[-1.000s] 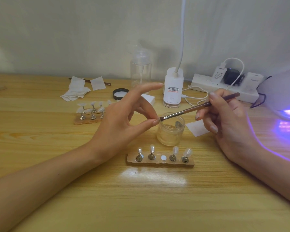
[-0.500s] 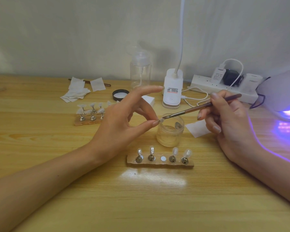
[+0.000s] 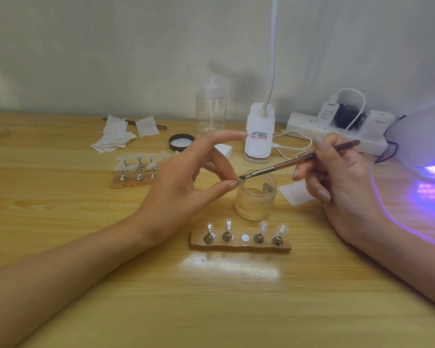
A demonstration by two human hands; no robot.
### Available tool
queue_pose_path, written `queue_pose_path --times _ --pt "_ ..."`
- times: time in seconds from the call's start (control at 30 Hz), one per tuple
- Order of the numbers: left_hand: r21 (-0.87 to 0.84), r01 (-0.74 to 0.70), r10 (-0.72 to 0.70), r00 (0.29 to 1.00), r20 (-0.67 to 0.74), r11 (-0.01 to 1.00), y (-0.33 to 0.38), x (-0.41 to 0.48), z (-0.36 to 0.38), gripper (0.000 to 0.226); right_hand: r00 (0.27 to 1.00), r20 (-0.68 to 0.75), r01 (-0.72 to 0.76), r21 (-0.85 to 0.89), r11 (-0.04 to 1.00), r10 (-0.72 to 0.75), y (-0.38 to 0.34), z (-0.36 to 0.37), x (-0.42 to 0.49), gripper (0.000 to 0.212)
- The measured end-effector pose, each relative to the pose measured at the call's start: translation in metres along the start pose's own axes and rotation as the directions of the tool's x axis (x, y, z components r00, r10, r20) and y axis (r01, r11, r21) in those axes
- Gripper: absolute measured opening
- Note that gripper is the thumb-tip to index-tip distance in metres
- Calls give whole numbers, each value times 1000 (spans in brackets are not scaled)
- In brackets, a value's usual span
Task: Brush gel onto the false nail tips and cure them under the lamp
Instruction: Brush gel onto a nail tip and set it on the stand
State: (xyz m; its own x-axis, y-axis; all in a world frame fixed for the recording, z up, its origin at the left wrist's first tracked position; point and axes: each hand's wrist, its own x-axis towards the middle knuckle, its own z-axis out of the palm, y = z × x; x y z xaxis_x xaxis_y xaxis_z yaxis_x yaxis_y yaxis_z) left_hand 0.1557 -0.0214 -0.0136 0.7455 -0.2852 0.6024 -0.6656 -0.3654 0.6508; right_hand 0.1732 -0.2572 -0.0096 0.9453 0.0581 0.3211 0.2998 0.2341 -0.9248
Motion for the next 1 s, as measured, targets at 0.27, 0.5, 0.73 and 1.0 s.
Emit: queue_pose_path --times 0.27,0.5,0.73,1.0 --pt "0 -4 4 1000 0 1000 1 -1 0 55 999 -7 43 19 999 -43 -1 0 0 26" --pt "-14 13 -13 1000 -1 1000 1 0 0 54 998 -39 42 -38 998 -44 1 -3 0 23" --pt "-14 24 -24 1000 2 1000 2 -1 0 54 996 16 88 -25 996 -88 0 1 -1 28" --pt "-24 50 -50 999 -1 998 0 -1 1 54 995 -27 98 -44 994 -100 -2 -1 -4 26"
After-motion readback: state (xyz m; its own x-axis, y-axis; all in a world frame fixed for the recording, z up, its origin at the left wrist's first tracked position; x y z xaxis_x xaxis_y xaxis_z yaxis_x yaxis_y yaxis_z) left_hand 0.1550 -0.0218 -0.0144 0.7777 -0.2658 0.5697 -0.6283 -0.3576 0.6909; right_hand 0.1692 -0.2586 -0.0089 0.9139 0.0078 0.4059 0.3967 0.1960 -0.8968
